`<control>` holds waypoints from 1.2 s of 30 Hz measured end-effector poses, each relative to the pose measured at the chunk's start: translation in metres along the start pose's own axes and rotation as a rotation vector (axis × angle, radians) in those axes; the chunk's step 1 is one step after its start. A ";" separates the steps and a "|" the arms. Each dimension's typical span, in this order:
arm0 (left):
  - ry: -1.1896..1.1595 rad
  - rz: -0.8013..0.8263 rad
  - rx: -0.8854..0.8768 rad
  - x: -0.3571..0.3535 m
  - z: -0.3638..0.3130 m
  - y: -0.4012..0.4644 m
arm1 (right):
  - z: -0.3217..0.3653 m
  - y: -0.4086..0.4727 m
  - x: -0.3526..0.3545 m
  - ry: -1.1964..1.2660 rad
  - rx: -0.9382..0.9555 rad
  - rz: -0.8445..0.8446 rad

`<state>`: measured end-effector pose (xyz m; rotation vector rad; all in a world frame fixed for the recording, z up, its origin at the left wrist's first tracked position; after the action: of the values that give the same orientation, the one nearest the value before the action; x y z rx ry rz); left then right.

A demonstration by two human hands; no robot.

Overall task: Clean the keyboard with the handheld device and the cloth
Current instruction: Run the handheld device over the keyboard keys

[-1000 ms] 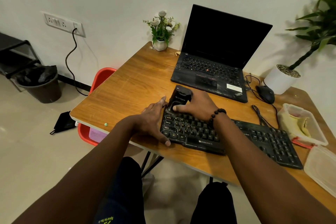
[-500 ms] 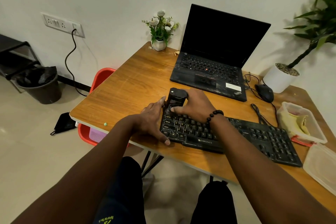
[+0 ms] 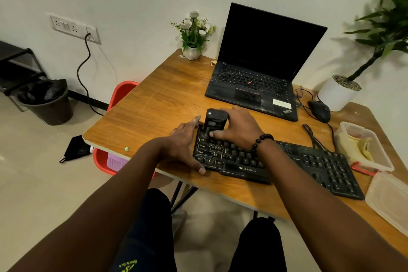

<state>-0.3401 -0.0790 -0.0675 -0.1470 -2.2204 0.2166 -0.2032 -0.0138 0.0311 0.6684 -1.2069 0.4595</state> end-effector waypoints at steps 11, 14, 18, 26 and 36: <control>-0.011 -0.007 -0.024 0.002 -0.005 -0.002 | -0.019 -0.007 0.009 -0.153 -0.034 -0.078; -0.011 0.000 -0.024 0.001 -0.004 -0.002 | -0.023 -0.011 0.004 0.098 -0.081 0.001; -0.014 -0.002 -0.016 0.001 -0.002 -0.002 | -0.023 -0.011 0.004 -0.170 -0.017 -0.017; -0.004 -0.007 -0.016 0.001 -0.002 -0.002 | -0.020 -0.011 0.012 -0.223 0.033 0.039; -0.008 -0.005 0.000 -0.001 0.000 -0.002 | -0.035 -0.015 0.017 -0.037 -0.088 -0.027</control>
<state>-0.3397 -0.0810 -0.0681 -0.1414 -2.2285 0.2146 -0.1638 -0.0008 0.0368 0.6194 -1.2447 0.3709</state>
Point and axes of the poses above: each hand's wrist, its own y-axis towards the middle knuckle, its own x-axis out of the back of the hand, z = x × y, the point moved 6 cm from there along y, towards the middle knuckle, and after that the axes turned 6 degrees about -z, right-handed, at the moved point
